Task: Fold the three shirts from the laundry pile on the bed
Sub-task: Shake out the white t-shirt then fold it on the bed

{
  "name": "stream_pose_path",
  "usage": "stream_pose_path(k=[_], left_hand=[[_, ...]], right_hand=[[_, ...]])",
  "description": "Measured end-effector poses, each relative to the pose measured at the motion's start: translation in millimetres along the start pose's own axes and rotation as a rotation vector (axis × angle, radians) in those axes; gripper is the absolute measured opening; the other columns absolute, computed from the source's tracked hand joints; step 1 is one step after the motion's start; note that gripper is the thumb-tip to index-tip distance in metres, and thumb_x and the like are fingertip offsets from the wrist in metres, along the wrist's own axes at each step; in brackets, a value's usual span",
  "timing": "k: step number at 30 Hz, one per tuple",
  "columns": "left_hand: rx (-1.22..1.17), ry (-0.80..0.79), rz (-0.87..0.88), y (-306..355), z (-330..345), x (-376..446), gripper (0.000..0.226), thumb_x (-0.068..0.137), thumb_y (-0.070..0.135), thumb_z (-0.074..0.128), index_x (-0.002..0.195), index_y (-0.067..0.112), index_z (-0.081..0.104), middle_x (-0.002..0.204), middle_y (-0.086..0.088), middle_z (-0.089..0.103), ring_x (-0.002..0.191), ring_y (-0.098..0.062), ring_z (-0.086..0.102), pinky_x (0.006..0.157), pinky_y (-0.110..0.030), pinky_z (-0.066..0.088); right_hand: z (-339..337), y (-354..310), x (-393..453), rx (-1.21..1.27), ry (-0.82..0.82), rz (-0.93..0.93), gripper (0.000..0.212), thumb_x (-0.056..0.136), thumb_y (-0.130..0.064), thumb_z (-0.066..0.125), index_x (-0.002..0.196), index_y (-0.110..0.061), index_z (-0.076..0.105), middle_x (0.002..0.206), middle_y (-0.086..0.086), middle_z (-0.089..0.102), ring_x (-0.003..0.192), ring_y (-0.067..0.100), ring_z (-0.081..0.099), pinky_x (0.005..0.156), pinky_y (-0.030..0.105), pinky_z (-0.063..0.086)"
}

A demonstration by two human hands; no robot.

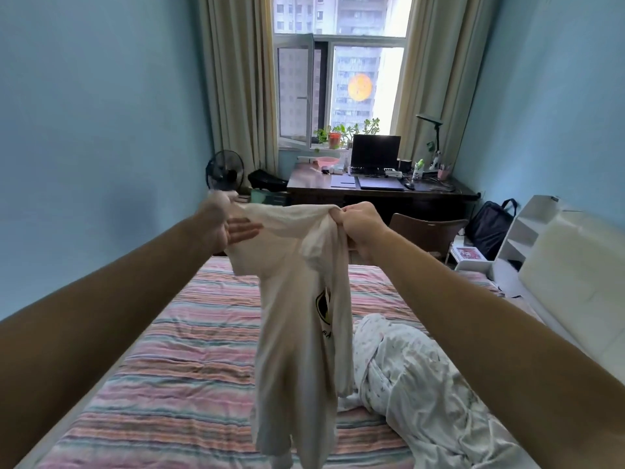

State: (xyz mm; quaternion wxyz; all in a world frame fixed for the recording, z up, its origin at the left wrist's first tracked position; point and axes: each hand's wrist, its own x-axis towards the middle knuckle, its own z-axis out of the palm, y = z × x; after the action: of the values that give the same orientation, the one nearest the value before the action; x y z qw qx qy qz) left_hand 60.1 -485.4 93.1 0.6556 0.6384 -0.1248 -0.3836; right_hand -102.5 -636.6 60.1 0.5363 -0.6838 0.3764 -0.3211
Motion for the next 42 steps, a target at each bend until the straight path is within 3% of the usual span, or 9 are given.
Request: stream_pose_path(k=[4,8,11,16,20,24,27,33,42], left_hand=[[0.293,-0.115,0.103,-31.7,17.2,-22.1,0.024,0.088,0.026,0.058,0.104,0.008,0.057,0.125,-0.022,0.056,0.099,-0.035,0.064,0.073,-0.039,0.059],[0.728,-0.414,0.794,-57.3,31.0,-37.5,0.096,0.072,0.013,0.079,0.15,0.031,0.025,0.143,0.004,0.038,0.122,-0.024,0.051,0.084,-0.029,0.056],[1.319,-0.383,1.36,-70.7,33.2,-25.4,0.111,0.072,0.004,0.073,0.154,0.031,0.004,0.158,0.004,0.019,0.13,-0.031,0.047,0.091,-0.041,0.055],[1.334,-0.312,1.57,-59.8,33.3,-10.1,0.063,0.08,0.002,0.071,0.137,0.018,0.048,0.115,-0.01,0.061,0.095,-0.025,0.063,0.072,-0.038,0.059],[1.158,-0.343,1.39,-46.5,51.2,-18.5,0.012,0.086,0.009,0.065,0.094,0.01,0.075,0.084,-0.003,0.069,0.074,-0.017,0.065,0.065,-0.038,0.057],[1.095,-0.384,1.088,-32.9,77.4,-29.7,0.021,0.091,0.011,0.054,0.08,0.001,0.068,0.072,-0.011,0.065,0.068,-0.021,0.06,0.065,-0.039,0.054],[1.042,-0.371,0.9,-22.1,91.9,-36.2,0.029,0.09,0.012,0.05,0.074,-0.01,0.061,0.064,-0.015,0.052,0.06,-0.018,0.045,0.06,-0.034,0.04],[0.863,-0.401,0.563,-23.3,96.2,-35.8,0.039,0.089,0.02,0.051,0.087,-0.018,0.063,0.073,-0.015,0.05,0.068,-0.022,0.044,0.063,-0.035,0.036],[0.683,-0.21,0.447,-10.7,92.9,-45.6,0.03,0.095,0.035,0.048,0.074,0.015,0.052,0.075,-0.005,0.05,0.067,-0.02,0.047,0.069,-0.033,0.038]], right_hand=[[6.5,-15.5,-2.8,0.098,-0.092,0.074,0.017,0.094,-0.015,0.064,0.094,0.001,0.068,0.078,0.011,0.06,0.064,0.021,0.056,0.059,0.03,0.049],[7.5,-18.1,0.5,0.128,-0.149,0.108,0.014,0.093,-0.005,0.062,0.098,0.008,0.065,0.074,0.015,0.061,0.061,0.023,0.062,0.058,0.033,0.053],[2.4,-15.4,2.8,0.154,-0.178,0.127,0.006,0.086,0.009,0.056,0.089,0.005,0.058,0.071,0.014,0.053,0.068,0.027,0.056,0.065,0.04,0.048],[-16.4,-6.1,-0.1,0.109,-0.219,0.174,0.01,0.093,-0.001,0.061,0.093,0.008,0.064,0.077,0.013,0.062,0.065,0.02,0.063,0.059,0.031,0.056],[-30.3,0.1,-6.5,0.062,-0.293,0.185,0.018,0.095,-0.007,0.061,0.081,0.002,0.067,0.071,0.007,0.065,0.059,0.013,0.062,0.054,0.025,0.054],[-32.8,9.0,-14.4,-0.16,-0.29,0.152,0.007,0.079,-0.004,0.069,0.082,0.001,0.066,0.059,0.008,0.056,0.053,0.016,0.053,0.054,0.027,0.044],[-30.4,10.6,-17.4,-0.084,-0.003,0.088,0.033,0.091,-0.018,0.062,0.062,-0.006,0.053,0.04,0.0,0.046,0.032,0.009,0.041,0.04,0.019,0.029],[-23.8,8.2,-54.3,0.091,-0.008,-0.255,0.064,0.084,-0.065,0.057,0.092,-0.002,0.069,0.085,0.018,0.071,0.074,0.02,0.065,0.071,0.038,0.053],[-3.5,39.5,-62.6,-0.239,-0.09,-0.212,0.017,0.079,-0.028,0.072,0.086,-0.013,0.073,0.08,0.003,0.073,0.074,0.019,0.068,0.076,0.042,0.058]])
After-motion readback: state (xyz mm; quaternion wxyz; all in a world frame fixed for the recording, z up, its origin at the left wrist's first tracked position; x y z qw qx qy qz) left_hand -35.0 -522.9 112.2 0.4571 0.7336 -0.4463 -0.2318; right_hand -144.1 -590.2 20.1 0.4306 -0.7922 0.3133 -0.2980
